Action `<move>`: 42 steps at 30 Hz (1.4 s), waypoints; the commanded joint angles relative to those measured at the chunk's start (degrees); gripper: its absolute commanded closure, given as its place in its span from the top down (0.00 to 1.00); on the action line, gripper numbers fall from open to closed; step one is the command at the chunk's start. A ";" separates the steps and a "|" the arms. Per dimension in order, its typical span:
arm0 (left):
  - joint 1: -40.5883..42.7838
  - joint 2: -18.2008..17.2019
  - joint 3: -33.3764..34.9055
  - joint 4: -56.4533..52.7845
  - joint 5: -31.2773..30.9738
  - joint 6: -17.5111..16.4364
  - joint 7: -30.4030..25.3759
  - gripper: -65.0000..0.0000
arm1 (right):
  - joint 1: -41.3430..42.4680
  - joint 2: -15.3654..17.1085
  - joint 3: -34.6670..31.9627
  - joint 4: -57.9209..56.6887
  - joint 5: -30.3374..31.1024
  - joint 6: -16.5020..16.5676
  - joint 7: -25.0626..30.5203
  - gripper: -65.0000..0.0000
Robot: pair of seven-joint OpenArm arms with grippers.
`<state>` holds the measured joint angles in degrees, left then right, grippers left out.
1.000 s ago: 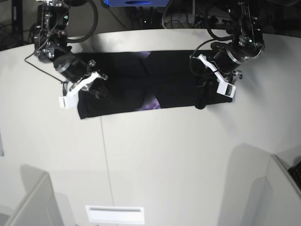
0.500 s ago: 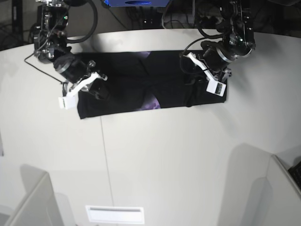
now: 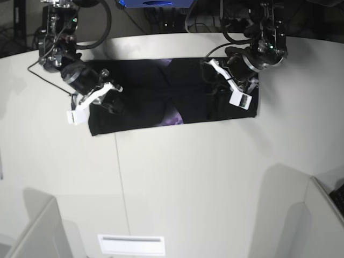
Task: Fold the T-shirt properly
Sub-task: 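Fold the strip end held by the left gripper toward the right gripper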
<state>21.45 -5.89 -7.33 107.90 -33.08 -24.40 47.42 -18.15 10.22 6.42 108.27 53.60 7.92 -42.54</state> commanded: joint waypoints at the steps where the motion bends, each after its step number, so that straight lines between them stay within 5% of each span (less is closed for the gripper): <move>1: -0.22 0.13 -0.27 0.98 -1.07 -0.52 -1.31 0.00 | 0.26 0.38 0.31 0.79 1.03 0.47 0.92 0.00; 42: -1.28 0.31 -0.10 0.89 -0.99 -0.52 -1.31 0.00 | 0.44 0.29 0.31 0.79 1.03 0.47 1.01 0.00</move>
<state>20.32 -5.30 -7.42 107.85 -33.06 -24.38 47.37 -18.13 10.20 6.42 108.27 53.58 7.94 -42.52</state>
